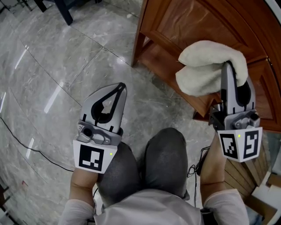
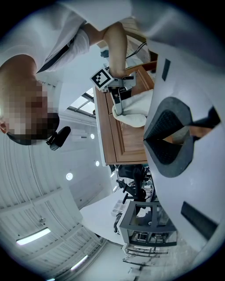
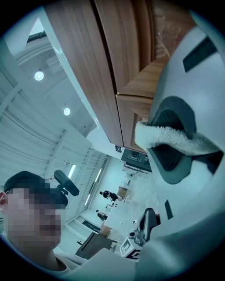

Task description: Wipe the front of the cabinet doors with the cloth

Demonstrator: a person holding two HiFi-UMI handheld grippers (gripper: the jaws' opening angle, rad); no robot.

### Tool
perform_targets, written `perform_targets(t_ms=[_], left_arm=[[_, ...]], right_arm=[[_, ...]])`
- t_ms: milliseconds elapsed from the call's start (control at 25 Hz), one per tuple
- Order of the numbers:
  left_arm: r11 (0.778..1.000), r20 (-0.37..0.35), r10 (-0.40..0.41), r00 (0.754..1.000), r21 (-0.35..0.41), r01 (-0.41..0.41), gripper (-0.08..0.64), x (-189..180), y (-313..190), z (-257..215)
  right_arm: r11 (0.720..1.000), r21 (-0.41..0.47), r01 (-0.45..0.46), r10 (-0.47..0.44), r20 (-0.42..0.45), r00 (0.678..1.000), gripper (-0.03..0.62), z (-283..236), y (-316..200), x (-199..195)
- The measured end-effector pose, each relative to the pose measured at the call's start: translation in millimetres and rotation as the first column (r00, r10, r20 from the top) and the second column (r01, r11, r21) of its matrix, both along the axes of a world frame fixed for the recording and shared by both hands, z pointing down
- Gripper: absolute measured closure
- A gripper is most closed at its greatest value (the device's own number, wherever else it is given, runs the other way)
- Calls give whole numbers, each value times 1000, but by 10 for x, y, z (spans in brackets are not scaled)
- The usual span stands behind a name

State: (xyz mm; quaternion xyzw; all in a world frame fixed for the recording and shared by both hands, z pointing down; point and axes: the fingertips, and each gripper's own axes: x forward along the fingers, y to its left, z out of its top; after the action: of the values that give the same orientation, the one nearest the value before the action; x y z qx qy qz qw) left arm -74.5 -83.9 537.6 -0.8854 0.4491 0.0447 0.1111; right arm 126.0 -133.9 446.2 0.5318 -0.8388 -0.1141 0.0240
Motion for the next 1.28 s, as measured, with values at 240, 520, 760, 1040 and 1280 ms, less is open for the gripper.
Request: perform_targets(t_ms=[240,520,760,1040,1280], left_arm=[[1000,-11,9,1000,-10,-9,541,26,-36,29],[999,0,18,1000,-27,-18,541,81,-71,100],[999,-7,17,1000,-27,-17,541,72,-52,87],[999,1,-26,1000,-33,26,541,-76,18,62],[999,21,-42,999,-31,42,541,-167,58,40]], right_arm=[[1000,-8,-8,8,-15,1000,517,30,86,86],[1000,-27,-6,6,2,1000,517,83,172,151],[985,-51,165,-163,54,985,517,256,331,-471],[973,-18,230,-229,59,972,517,640,-169,-1180],[984,-20,179,-179,16,984,517,892,-744,-1507]])
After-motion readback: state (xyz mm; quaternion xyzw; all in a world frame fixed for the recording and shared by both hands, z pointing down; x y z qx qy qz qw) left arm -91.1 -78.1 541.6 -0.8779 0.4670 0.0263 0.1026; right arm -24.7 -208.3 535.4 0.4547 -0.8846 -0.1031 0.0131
